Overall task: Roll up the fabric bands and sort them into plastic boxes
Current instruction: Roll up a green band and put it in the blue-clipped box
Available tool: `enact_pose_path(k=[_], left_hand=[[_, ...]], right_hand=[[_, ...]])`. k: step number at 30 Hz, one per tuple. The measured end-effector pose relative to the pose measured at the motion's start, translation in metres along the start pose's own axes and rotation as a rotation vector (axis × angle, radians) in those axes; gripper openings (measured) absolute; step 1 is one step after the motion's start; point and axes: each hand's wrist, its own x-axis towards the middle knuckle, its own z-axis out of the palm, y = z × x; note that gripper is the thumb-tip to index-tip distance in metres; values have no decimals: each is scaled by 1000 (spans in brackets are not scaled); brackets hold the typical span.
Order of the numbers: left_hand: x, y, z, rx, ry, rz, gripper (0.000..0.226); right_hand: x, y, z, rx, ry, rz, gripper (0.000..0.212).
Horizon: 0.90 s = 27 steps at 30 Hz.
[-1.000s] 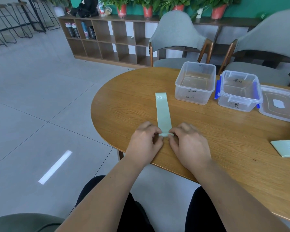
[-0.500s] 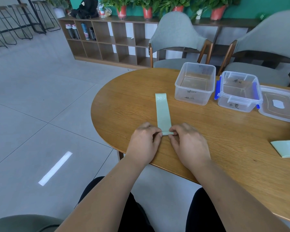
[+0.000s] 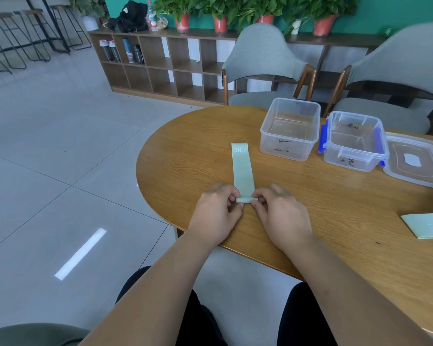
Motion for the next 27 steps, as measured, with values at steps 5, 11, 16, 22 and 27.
enact_pose_path(k=[5,11,16,22,27], left_hand=[[-2,-2,4,4,15,8,12],[-3,-3,2,-30,3,1,12],[-5,-3,-1,-19,-31,23,10],[-5,-5,2,11,8,44,10],[-5,-5,3,23,11,42,13]], right_hand=[[-2,5,3,80,-5,8,20],[-1,8,1,165,-12,11,12],[-1,12,0,216,-33,32,9],[0,12,3,204,-21,51,10],[0,13,5,215,14,49,14]])
